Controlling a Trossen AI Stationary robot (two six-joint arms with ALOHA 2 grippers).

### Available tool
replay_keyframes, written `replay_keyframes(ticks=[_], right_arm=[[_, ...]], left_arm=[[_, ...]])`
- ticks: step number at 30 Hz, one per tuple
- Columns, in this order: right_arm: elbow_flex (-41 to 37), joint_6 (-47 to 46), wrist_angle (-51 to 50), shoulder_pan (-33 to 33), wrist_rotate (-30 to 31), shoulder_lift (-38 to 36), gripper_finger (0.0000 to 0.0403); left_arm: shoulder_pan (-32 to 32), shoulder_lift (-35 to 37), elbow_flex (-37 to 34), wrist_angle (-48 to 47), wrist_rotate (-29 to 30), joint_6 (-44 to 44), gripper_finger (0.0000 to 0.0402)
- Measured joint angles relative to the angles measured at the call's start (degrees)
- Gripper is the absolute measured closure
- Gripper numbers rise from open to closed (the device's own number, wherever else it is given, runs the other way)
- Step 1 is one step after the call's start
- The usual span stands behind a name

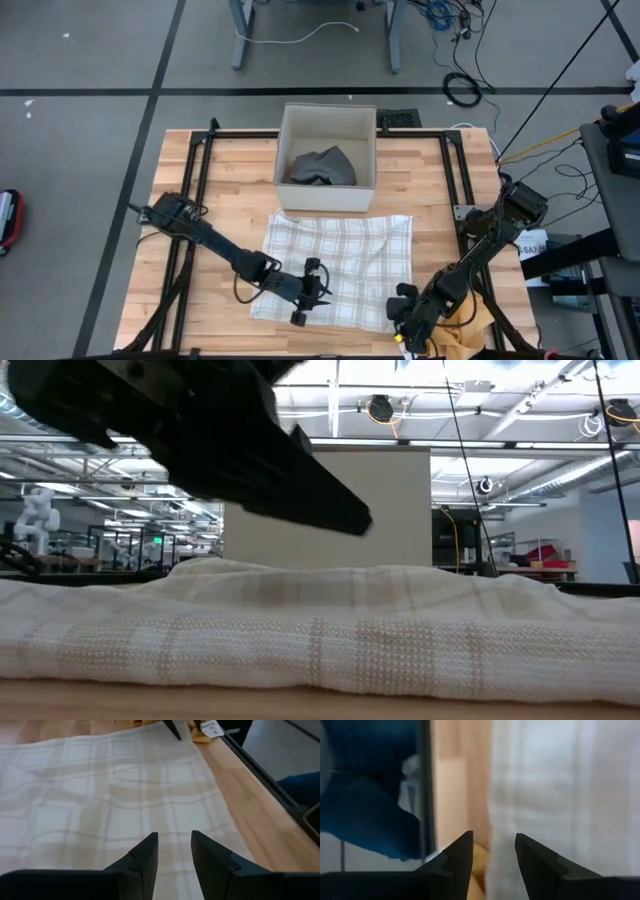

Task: Fold towel
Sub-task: Fold the white patterned towel

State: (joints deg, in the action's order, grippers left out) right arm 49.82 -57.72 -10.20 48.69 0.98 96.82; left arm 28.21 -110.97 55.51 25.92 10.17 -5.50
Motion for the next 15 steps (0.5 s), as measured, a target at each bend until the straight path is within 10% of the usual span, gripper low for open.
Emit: replay_keyframes(ticks=[15], right_arm=[[0.04,-4.39,-5.42,0.76,0.95,0.04,0.0284]], left_arm=[[-1.56,-4.92,0.0,-0.22,-3.95,-4.19,0.0278]])
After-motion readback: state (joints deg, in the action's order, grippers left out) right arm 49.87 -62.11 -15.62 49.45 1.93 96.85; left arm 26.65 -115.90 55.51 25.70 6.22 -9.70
